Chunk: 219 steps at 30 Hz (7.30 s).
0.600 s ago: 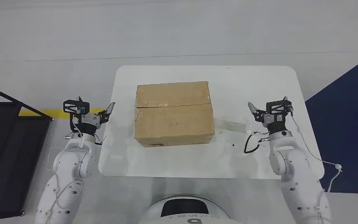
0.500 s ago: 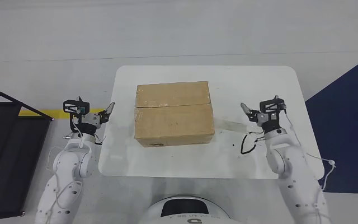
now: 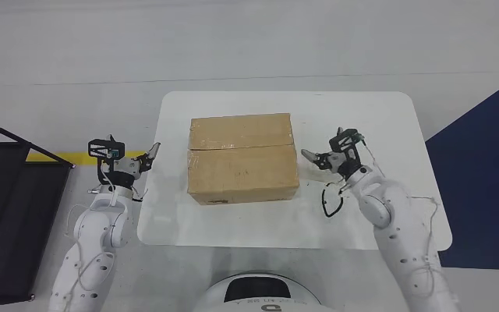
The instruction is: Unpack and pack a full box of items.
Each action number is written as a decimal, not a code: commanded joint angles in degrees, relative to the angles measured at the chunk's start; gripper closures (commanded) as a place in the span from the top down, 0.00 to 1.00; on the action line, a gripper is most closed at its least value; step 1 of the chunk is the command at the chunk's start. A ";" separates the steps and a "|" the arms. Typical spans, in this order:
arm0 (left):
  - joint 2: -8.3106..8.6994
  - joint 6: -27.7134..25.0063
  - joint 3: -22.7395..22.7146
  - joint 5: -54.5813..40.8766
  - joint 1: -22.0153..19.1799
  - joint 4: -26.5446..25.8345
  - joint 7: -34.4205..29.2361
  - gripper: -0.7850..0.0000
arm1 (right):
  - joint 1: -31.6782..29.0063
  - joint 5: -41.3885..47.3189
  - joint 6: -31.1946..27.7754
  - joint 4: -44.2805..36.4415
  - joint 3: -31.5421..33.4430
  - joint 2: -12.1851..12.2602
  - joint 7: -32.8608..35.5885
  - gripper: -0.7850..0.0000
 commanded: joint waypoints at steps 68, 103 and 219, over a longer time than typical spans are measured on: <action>0.00 0.00 0.00 0.00 0.00 0.00 0.00 1.00 | 6.47 17.06 -15.41 2.51 -4.29 3.89 9.60 1.00; 0.00 0.00 0.00 0.00 0.00 0.00 0.00 1.00 | 19.71 -9.88 18.91 5.91 -19.64 -0.39 8.90 1.00; 0.00 0.00 0.00 0.00 0.00 0.00 0.00 1.00 | 36.70 24.47 21.44 18.53 -22.62 -1.93 30.19 1.00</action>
